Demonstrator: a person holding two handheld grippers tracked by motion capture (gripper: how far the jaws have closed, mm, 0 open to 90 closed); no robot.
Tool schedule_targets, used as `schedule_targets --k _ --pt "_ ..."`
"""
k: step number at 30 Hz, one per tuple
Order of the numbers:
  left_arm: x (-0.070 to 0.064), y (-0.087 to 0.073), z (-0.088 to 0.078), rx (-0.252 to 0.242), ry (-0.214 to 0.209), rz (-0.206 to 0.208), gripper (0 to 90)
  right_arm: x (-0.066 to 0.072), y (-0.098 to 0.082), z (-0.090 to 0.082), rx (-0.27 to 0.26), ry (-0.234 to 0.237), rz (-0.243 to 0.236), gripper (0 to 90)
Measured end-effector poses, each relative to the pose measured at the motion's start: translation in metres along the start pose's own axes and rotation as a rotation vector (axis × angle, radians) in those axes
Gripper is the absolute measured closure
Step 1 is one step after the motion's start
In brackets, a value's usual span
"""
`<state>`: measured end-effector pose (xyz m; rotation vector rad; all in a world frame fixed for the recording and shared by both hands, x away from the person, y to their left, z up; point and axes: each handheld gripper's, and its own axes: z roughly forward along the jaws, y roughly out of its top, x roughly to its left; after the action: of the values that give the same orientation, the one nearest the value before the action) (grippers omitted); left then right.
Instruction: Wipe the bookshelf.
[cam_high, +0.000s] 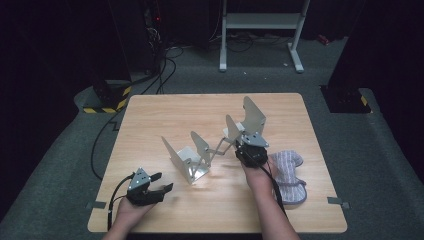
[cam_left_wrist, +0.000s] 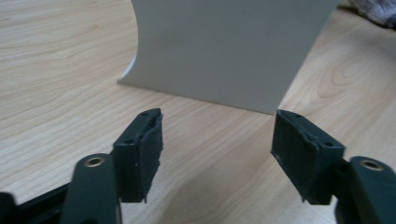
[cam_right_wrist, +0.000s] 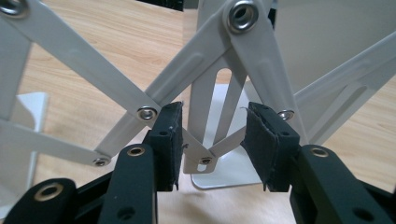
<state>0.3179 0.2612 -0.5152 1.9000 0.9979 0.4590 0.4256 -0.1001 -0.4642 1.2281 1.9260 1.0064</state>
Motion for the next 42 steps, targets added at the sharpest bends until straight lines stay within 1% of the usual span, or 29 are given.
schedule_targets --k 1,3,4,5,8,9,11,12,13,14,15,16,17,18,19,20,21,22,23,24,26,28,30,35,36,38,40,41,42 --pt "0.0 0.0 0.0 0.0 0.0 0.0 32.8 0.0 0.0 0.0 0.0 0.0 0.0 57.0" --pt "0.004 0.001 0.0 -0.027 0.012 -0.016 32.3 0.004 0.008 0.014 -0.002 0.004 0.004 57.0" --pt "0.004 0.001 0.0 -0.027 0.012 -0.016 31.7 0.005 0.011 0.019 -0.001 0.005 0.003 56.7" --pt "0.008 0.002 0.0 -0.047 0.018 -0.024 31.4 0.006 0.014 0.023 0.0 0.013 0.004 56.2" --pt "0.011 0.004 0.002 -0.045 0.03 -0.019 29.1 0.009 0.019 0.03 0.004 0.016 -0.001 55.5" --pt "0.015 0.007 0.005 -0.045 0.044 -0.02 29.0 0.012 0.021 0.033 0.007 0.017 -0.009 53.7" --pt "0.019 0.01 0.007 -0.048 0.049 -0.041 28.8 0.014 0.02 0.029 0.006 0.02 -0.013 51.7" --pt "0.019 0.01 0.007 -0.048 0.049 -0.041 28.8 0.014 0.02 0.029 0.006 0.02 -0.013 51.7" --pt "0.022 0.011 0.01 -0.055 0.064 -0.046 28.8 0.016 0.016 0.02 -0.008 0.037 -0.024 50.5" --pt "0.022 0.011 0.01 -0.055 0.064 -0.046 29.3 0.016 0.016 0.02 -0.008 0.037 -0.024 50.5" --pt "0.028 0.013 0.014 -0.041 0.069 -0.052 29.1 0.018 0.01 0.008 -0.02 0.048 -0.031 49.8" --pt "0.028 0.013 0.014 -0.041 0.069 -0.052 28.8 0.018 0.01 0.008 -0.02 0.048 -0.031 49.8" --pt "0.03 0.014 0.017 -0.034 0.059 -0.051 28.7 0.022 0.001 -0.004 -0.031 0.071 -0.028 49.4" --pt "0.033 0.016 0.021 -0.039 0.035 -0.052 28.3 0.024 -0.004 -0.01 -0.031 0.083 -0.031 49.1" --pt "0.033 0.017 0.023 -0.039 0.025 -0.043 27.9 0.026 -0.009 -0.015 -0.032 0.092 -0.037 49.1" --pt "0.033 0.017 0.023 -0.039 0.025 -0.043 27.1 0.026 -0.009 -0.015 -0.032 0.092 -0.037 49.1" --pt "0.033 0.018 0.027 -0.057 0.008 -0.031 26.7 0.03 -0.02 -0.024 -0.031 0.11 -0.048 49.0" --pt "0.033 0.018 0.027 -0.057 0.008 -0.031 26.7 0.03 -0.02 -0.024 -0.031 0.11 -0.048 49.0" --pt "0.033 0.017 0.03 -0.074 -0.002 -0.029 26.7 0.033 -0.029 -0.03 -0.025 0.127 -0.049 48.8" --pt "0.033 0.017 0.03 -0.074 -0.002 -0.029 26.8 0.033 -0.029 -0.03 -0.025 0.127 -0.049 48.8" --pt "0.034 0.018 0.031 -0.103 -0.024 -0.033 27.2 0.034 -0.037 -0.035 -0.02 0.141 -0.048 48.8" --pt "0.034 0.018 0.031 -0.112 -0.029 -0.029 27.5 0.034 -0.038 -0.035 -0.018 0.142 -0.049 48.8" --pt "0.034 0.019 0.03 -0.132 -0.043 -0.026 27.3 0.032 -0.04 -0.036 -0.011 0.147 -0.032 48.7" --pt "0.035 0.02 0.031 -0.142 -0.047 -0.024 27.7 0.036 -0.044 -0.035 0.003 0.154 -0.04 48.7" --pt "0.035 0.022 0.031 -0.129 -0.053 -0.023 28.0 0.037 -0.044 -0.036 0.004 0.158 -0.043 48.8" --pt "0.034 0.024 0.032 -0.128 -0.059 -0.021 28.0 0.038 -0.044 -0.036 0.004 0.159 -0.049 48.7" --pt "0.031 0.027 0.033 -0.135 -0.063 -0.017 29.6 0.042 -0.044 -0.037 0.004 0.164 -0.057 48.7" --pt "0.026 0.029 0.034 -0.139 -0.073 -0.011 30.2 0.045 -0.044 -0.039 0.002 0.167 -0.063 48.7" --pt "0.026 0.029 0.034 -0.139 -0.073 -0.011 30.9 0.045 -0.044 -0.039 0.002 0.167 -0.063 48.7"
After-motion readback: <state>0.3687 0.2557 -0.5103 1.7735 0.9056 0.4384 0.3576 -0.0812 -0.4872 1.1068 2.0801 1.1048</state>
